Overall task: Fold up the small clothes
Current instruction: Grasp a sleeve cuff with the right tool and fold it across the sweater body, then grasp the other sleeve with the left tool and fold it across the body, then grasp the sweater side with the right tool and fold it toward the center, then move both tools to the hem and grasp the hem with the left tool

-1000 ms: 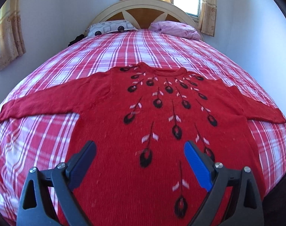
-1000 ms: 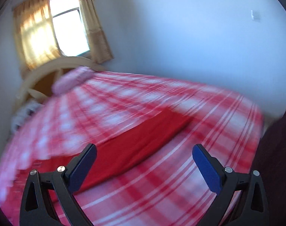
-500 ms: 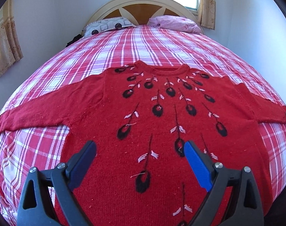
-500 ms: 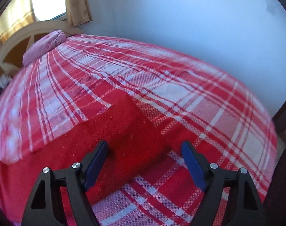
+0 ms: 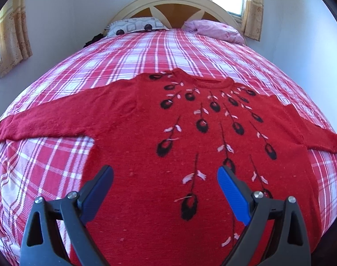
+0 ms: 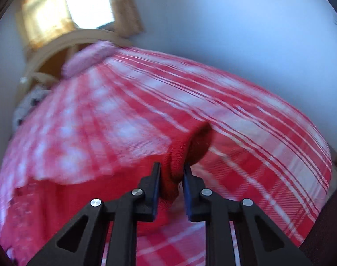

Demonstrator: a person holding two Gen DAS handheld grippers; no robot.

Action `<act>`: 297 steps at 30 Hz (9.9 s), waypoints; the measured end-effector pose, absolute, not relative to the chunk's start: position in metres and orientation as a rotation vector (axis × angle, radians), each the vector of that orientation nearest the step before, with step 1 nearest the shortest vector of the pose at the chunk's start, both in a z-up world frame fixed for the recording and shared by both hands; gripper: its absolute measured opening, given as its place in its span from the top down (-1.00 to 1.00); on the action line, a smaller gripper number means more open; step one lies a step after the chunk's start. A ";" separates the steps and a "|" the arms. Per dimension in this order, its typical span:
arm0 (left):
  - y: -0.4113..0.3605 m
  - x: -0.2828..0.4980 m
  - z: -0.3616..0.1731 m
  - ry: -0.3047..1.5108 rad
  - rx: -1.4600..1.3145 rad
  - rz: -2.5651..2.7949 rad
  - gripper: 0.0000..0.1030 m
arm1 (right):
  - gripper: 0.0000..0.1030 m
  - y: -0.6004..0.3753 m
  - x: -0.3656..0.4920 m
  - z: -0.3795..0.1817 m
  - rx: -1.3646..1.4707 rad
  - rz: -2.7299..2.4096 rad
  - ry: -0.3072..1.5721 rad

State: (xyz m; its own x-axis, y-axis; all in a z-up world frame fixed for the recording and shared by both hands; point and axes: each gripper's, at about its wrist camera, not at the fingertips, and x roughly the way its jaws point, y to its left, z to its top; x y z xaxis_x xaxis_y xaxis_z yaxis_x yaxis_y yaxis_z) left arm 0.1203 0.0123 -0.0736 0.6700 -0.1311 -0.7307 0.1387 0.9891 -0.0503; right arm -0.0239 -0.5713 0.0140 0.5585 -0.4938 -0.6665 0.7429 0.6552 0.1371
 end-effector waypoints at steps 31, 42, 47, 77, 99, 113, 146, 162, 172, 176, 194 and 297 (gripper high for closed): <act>0.124 0.129 -0.091 0.841 -0.092 0.063 -0.88 | 0.52 -0.185 0.205 -0.045 0.212 0.170 0.683; 0.086 0.152 -0.083 0.833 -0.053 -0.010 -0.88 | 0.53 -0.356 0.137 -0.092 0.238 -0.263 0.856; 0.081 0.157 -0.084 0.839 -0.026 0.013 -0.88 | 0.52 -0.364 0.121 -0.075 0.188 -0.402 0.779; 0.364 0.172 -0.086 0.744 -0.623 0.540 -0.84 | 0.47 -0.364 0.179 -0.103 0.075 -0.422 0.814; 0.387 0.209 -0.096 0.663 -0.699 0.474 0.77 | 0.45 -0.363 0.180 -0.104 0.076 -0.422 0.809; 0.096 0.200 0.022 0.424 -0.132 -0.001 0.78 | 0.42 -0.361 0.180 -0.104 0.054 -0.435 0.807; 0.078 0.164 -0.102 0.829 -0.234 -0.012 -0.75 | -0.26 -0.248 0.187 -0.097 0.243 -0.003 0.871; 0.077 0.198 -0.108 0.885 -0.232 0.084 -0.78 | 0.83 -0.222 0.199 -0.047 0.096 0.045 0.747; 0.086 0.198 -0.108 0.882 -0.276 0.107 -0.80 | 0.82 -0.253 0.165 0.030 0.070 0.042 0.569; 0.090 0.197 -0.108 0.868 -0.313 0.127 -0.80 | 0.83 -0.285 0.152 -0.008 0.094 -0.051 0.635; 0.088 0.198 -0.110 0.876 -0.287 0.130 -0.82 | 0.76 -0.341 0.144 -0.092 0.243 -0.116 0.814; 0.131 -0.016 -0.139 1.054 -0.059 -0.756 0.66 | 0.76 -0.267 -0.134 -0.167 0.462 0.222 1.004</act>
State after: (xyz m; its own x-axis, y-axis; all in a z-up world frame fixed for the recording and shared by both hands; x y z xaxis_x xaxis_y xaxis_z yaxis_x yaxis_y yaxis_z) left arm -0.0158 0.1309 -0.1386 0.2710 -0.5875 -0.7625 0.5339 0.7509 -0.3887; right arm -0.1343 -0.2671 -0.1673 0.5250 0.3860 -0.7585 0.0309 0.8820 0.4703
